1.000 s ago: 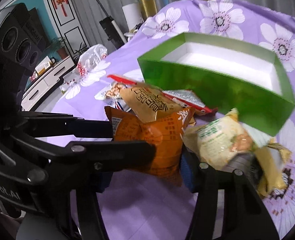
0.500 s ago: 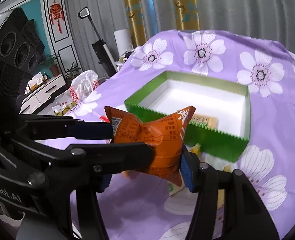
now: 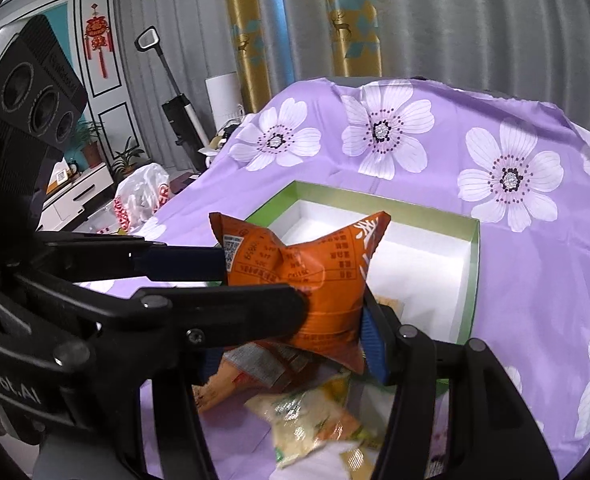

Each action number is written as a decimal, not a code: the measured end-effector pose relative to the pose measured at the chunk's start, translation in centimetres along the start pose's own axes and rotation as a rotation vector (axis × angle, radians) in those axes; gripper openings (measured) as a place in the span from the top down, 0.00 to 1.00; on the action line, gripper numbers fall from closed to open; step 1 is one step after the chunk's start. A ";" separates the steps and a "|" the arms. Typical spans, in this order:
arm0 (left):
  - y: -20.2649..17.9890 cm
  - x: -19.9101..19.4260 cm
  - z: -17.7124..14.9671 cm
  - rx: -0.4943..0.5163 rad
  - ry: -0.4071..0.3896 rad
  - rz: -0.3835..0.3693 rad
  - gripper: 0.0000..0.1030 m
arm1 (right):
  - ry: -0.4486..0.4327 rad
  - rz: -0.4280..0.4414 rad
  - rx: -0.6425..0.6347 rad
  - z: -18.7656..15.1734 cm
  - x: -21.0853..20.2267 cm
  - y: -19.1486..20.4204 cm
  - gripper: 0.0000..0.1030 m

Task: Organize snacks
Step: 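Carry the orange bag over the green box and release it, then move the right tool back toward the remaining snack packets, then grasp the yellow crinkled snack packet with the right tool, then carry the yellow packet into the green box and release it, then reach the right tool to the pale green corn snack packet, then close the left tool on the pale green corn snack packet, then carry the corn snack packet with the left tool over the green box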

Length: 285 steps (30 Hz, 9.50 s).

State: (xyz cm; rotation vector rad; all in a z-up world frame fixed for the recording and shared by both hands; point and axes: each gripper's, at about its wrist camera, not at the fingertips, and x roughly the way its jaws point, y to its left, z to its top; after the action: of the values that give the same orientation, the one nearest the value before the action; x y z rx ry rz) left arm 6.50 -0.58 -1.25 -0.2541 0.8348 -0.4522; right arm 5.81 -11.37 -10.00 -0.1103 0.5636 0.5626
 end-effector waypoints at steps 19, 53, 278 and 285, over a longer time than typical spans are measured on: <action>2.4 2.2 0.5 -0.014 -0.004 0.188 0.16 | 0.059 -0.141 0.067 -0.5 3.1 -2.6 0.18; -2.9 -8.4 -5.7 0.075 -0.167 0.454 0.03 | -0.005 -0.155 0.068 -5.8 -10.3 2.9 0.08; -4.3 2.3 -10.3 -0.079 0.164 0.067 0.52 | 0.130 0.110 0.072 -12.1 -5.5 0.6 0.83; -5.3 0.2 -8.9 -0.037 0.093 0.064 0.52 | 0.071 0.086 0.026 -10.1 -6.9 1.5 0.83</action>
State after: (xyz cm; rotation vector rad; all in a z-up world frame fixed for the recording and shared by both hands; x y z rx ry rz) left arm -1.64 -5.68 -5.06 -0.2412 0.9401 -0.3910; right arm -4.67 -15.88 -14.76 -0.0821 0.6468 0.6367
